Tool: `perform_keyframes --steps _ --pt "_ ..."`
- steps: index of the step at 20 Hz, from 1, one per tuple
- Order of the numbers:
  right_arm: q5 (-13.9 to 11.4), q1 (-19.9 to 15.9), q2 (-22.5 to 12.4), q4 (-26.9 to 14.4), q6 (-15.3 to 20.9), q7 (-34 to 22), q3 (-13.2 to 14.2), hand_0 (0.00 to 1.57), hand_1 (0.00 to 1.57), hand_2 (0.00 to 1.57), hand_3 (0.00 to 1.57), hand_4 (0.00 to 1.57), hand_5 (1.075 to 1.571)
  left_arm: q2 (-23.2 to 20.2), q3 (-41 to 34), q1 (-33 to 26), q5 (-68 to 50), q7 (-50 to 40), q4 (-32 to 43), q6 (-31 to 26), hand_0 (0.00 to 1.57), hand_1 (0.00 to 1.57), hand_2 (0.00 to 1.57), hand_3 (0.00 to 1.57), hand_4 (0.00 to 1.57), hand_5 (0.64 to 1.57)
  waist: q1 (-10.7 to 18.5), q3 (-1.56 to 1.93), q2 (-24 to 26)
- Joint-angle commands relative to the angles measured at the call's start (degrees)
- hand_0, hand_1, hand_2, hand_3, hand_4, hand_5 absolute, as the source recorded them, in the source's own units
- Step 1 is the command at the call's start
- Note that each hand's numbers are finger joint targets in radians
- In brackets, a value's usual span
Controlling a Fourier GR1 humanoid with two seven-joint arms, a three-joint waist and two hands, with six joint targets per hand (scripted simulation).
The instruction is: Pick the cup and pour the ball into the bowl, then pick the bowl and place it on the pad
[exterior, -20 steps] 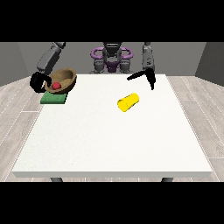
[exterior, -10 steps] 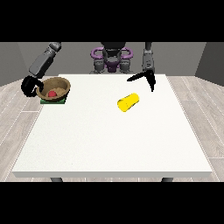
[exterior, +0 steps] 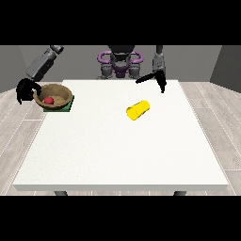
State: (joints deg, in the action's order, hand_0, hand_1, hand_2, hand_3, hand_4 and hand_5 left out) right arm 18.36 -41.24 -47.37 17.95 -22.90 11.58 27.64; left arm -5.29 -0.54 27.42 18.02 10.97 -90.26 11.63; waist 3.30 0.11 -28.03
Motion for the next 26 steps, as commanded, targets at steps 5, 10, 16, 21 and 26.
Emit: perform_keyframes --steps 5,10,16,21,26 --pt "-0.98 0.69 1.63 -1.06 0.49 -2.08 -1.49 1.57 1.57 1.57 1.08 0.74 1.57 0.0 -0.21 -1.04 -1.45 -3.32 -1.78 -1.71 0.0 0.0 0.0 0.0 0.0 1.566 0.26 -0.06 2.85" --pt "-5.13 4.4 5.65 0.05 2.11 2.82 -5.43 1.57 1.57 1.57 1.01 0.69 1.567 -0.48 -0.7 -0.76 -1.91 -3.44 -2.49 -2.13 0.0 0.0 0.0 0.0 0.0 1.567 0.13 -0.04 2.74" --pt "-6.17 2.57 -4.26 -2.02 5.01 0.48 -4.19 1.1 1.1 1.05 0.87 0.0 1.539 -0.58 0.48 -1.55 -0.16 -5.68 -9.7 -1.19 0.0 0.0 0.0 0.0 0.0 1.565 0.27 0.06 -2.32" --pt "-7.28 1.87 -5.26 -1.2 7.21 -0.7 -4.94 0.0 0.0 0.43 0.26 0.0 1.481 -0.42 -0.79 -2.23 -2.63 -5.95 -8.24 -2.46 0.0 0.0 0.0 0.0 0.0 1.566 -0.49 -0.04 -0.18" --pt "-7.05 0.25 -4.64 -2.25 8.23 -1.77 -4.44 0.0 0.0 0.36 0.26 0.0 1.489 0.03 1.38 -4.58 -0.78 -9.64 -13.02 -2.46 0.0 0.0 0.0 0.0 0.0 1.568 0.06 0.0 1.06"
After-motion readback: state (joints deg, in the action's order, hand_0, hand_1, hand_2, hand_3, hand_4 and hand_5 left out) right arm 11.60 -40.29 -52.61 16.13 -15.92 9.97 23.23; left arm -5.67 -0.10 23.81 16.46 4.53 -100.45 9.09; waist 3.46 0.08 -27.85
